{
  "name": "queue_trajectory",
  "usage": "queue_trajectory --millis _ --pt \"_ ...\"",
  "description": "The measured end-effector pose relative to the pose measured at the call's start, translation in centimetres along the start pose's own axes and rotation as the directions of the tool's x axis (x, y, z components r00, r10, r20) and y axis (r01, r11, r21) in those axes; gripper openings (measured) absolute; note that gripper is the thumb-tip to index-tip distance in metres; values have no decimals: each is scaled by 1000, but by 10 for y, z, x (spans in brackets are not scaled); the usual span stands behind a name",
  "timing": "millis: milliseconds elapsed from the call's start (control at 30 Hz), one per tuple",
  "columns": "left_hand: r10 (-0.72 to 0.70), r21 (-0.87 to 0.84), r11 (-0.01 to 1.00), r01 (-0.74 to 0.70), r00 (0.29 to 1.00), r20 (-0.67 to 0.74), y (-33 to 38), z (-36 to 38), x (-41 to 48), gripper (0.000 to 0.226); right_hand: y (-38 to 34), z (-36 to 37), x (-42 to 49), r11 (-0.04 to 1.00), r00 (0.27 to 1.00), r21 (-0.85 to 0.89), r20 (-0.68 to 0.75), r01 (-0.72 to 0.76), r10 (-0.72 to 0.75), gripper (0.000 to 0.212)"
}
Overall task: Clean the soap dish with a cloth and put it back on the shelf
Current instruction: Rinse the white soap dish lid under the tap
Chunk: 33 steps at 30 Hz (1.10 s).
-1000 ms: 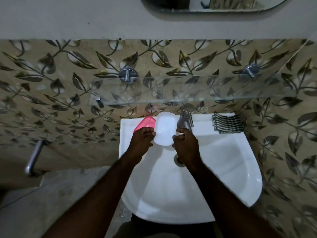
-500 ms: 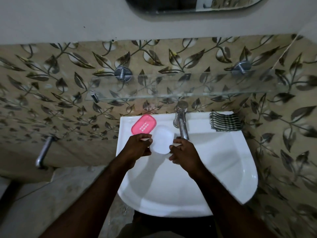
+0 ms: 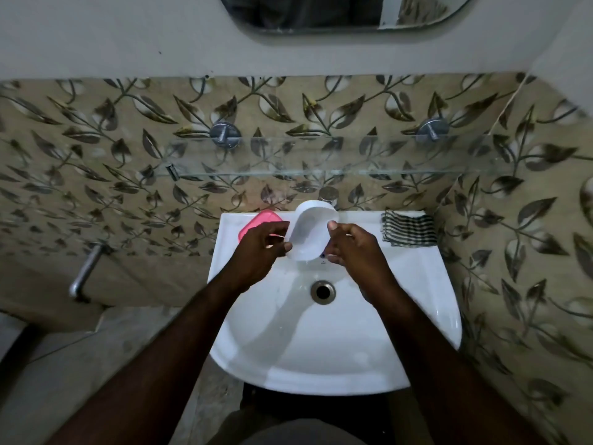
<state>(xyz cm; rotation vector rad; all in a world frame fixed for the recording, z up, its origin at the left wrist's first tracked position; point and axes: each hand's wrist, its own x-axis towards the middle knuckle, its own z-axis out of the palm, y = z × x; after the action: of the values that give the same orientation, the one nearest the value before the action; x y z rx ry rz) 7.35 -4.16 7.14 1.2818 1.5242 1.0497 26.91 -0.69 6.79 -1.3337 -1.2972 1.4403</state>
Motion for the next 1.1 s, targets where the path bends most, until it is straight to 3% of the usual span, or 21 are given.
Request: queue_trajectory --millis 67,233,367,500,633,700,767,833,900,1000,1033,1100 --pt "80 80 994 -79 997 -17 10 -2 0 37 -11 -1 1 1000 1000 -13 11 19 -19 60" --pt "185 122 977 -177 981 -59 23 -2 2 41 -32 -1 1 996 999 -77 10 43 -42 72" --pt "237 186 959 -215 966 -104 32 -1 1 41 -41 -3 -3 995 997 -73 25 74 -73 53" --pt "332 270 920 -285 932 -148 42 -1 0 41 -47 -10 -2 990 993 -98 71 100 -93 55" --pt "545 467 756 -458 836 -63 46 1 -3 44 -51 -19 0 970 977 -180 165 164 -134 43" --pt "583 514 710 -481 811 -47 45 3 -3 45 -53 -21 0 949 971 -241 171 205 -166 36" --pt "505 357 826 -437 855 -121 45 5 -5 50 -59 -25 1 918 966 -310 151 246 -208 46" --pt "294 23 954 -300 913 -282 47 4 -4 54 -64 -30 -2 914 956 -280 94 294 -279 49" --pt "77 -248 953 -172 933 -352 55 2 -1 57 -62 -31 -6 917 929 -169 -13 362 -370 49" --pt "-54 -463 886 -14 990 -134 67 5 1 53 -53 -15 -14 869 891 -244 -35 431 -452 60" --pt "-58 -461 887 24 997 -60 70 9 1 44 -48 -11 -14 855 899 -301 18 421 -437 61" --pt "-54 -368 929 34 997 -45 66 12 2 41 -42 -10 -12 849 917 -358 58 388 -395 61"
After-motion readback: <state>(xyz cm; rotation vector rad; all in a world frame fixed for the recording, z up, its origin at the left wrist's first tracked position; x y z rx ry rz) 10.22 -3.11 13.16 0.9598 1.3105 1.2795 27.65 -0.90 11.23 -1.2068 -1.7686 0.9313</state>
